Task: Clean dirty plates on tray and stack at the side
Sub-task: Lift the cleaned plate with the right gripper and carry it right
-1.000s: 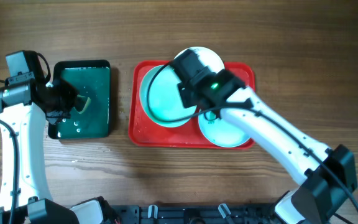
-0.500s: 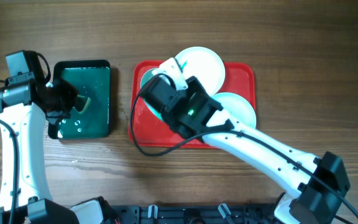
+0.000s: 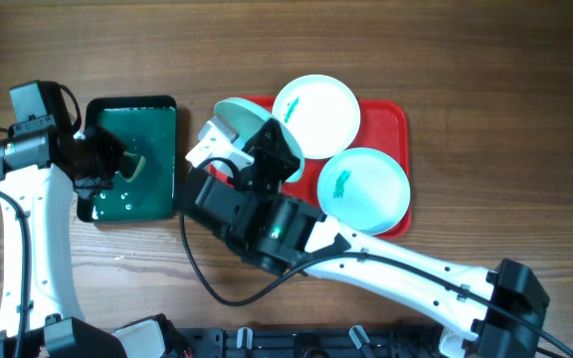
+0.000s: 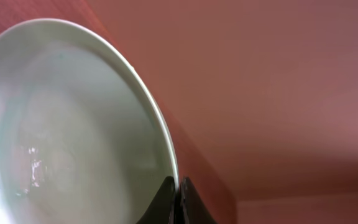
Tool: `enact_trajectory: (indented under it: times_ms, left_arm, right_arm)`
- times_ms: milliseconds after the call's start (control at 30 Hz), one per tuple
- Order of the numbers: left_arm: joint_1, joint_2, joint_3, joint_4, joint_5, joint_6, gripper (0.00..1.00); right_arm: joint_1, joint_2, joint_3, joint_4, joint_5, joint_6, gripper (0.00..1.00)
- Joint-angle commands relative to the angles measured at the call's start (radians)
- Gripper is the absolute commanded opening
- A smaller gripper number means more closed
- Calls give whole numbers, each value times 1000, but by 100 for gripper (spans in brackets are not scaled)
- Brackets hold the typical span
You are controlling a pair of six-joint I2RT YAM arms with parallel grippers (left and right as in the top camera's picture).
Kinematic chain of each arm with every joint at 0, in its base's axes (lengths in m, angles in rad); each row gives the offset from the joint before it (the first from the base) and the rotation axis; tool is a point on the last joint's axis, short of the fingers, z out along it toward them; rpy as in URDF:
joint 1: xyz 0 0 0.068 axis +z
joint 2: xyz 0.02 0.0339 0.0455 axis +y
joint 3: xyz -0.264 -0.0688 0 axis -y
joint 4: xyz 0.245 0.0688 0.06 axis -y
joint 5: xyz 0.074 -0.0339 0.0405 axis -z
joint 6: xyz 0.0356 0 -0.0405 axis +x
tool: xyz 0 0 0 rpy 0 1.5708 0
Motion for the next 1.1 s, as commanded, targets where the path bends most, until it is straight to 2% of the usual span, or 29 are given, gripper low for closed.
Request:
enact_trajectory:
  times_ms: [0, 267, 300, 433, 500, 567, 700, 900, 1067]
  left_arm:
    - [3, -16, -3, 2, 16, -5, 4]
    - [3, -15, -3, 2, 16, -5, 4]
    - [3, -15, -3, 2, 16, -5, 4]
    - [3, -15, -3, 2, 16, -5, 4]
    - [3, -15, -3, 1, 16, -2, 4]
    - [3, -15, -3, 1, 16, -2, 4]
    - [3, -15, -3, 1, 16, -2, 4]
    - [3, -15, -3, 0, 16, -2, 4]
    - [3, -15, -8, 2, 16, -2, 4]
  right_arm:
    - [10, -17, 10, 23, 77, -63, 4]
    - [7, -17, 8, 23, 10, 31, 4]
    - [3, -17, 7, 18, -26, 71, 4]
    - [-89, -17, 6, -72, -352, 385, 4]
    - [-208, -17, 6, -137, -616, 574, 4]
    - [-355, -17, 6, -182, -856, 658, 4]
    - [-663, -17, 6, -248, -1144, 668, 4]
    - [-1061, -16, -7, -335, -1232, 645, 4]
    - [-1318, -16, -92, -305, -1238, 609, 4]
